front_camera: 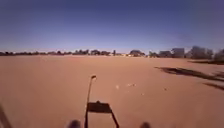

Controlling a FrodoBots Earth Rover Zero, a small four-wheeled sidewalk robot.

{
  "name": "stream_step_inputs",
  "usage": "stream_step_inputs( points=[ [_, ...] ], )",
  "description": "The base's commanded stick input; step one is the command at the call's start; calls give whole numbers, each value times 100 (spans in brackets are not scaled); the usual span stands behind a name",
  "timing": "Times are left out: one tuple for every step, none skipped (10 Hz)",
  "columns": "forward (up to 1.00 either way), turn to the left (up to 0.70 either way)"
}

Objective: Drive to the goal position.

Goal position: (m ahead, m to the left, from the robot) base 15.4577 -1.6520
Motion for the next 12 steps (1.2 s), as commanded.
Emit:
stream_step_inputs(
  points=[
    [70, 0],
    [70, 0],
    [70, 0],
    [70, 0],
    [70, 0],
    [70, 0],
    [70, 0],
    [70, 0],
    [70, 0],
    [70, 0],
    [70, 0],
    [70, 0]
  ],
)
